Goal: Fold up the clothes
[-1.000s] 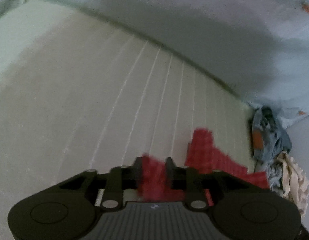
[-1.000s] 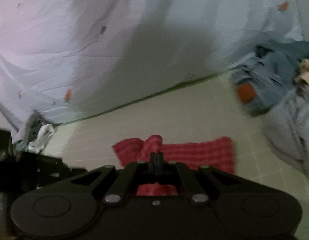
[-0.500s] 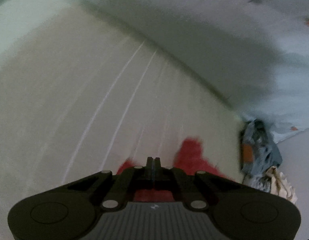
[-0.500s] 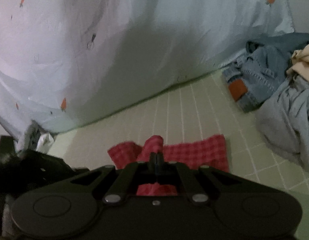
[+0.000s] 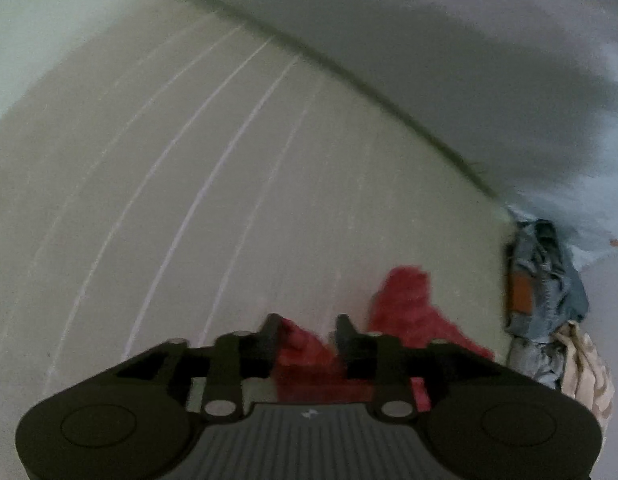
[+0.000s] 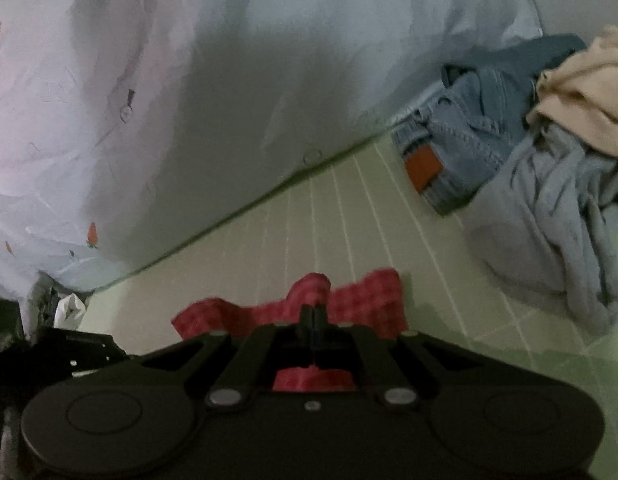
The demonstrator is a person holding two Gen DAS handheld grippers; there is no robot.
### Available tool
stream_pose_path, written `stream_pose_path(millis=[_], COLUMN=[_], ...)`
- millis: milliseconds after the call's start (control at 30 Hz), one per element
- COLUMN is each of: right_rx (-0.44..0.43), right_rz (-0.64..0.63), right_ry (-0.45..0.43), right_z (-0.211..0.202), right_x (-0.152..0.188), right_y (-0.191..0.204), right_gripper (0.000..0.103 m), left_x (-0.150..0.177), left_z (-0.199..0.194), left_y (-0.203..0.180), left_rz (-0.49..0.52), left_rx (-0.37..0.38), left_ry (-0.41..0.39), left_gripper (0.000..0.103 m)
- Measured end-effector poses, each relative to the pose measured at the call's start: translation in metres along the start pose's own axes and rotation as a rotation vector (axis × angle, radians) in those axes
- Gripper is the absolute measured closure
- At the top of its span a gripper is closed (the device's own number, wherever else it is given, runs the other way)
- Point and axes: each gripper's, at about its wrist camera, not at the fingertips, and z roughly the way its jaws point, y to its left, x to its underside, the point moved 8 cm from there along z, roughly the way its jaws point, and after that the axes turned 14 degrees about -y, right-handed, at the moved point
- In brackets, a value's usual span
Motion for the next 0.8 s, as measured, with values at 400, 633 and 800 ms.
stream_pose_path(millis=[400,633,800], right_rx=[-0.018,-0.087,-0.14], right_rz=[0.0,0.036,0.055], right_ry=[0.042,0.006,-0.066], right_z=[0.008,0.001,-0.006], right_x=[0.01,-0.002,-0.022], right_y=[0.0,0.009,0.017], right_gripper=[0.102,0.102,0.102], left_x=[0.007,-0.018,-0.056], left_z=[0.01,-0.039,-0.079], left_y=[-0.001,-0.006,-0.04], left_rz=[-0.028,-0.013,0.062], left_rx=[0.043,0.049,0.066], left_ry=[-0.003,-0.14,-0.278], left_gripper=[0.102,0.103,0.103])
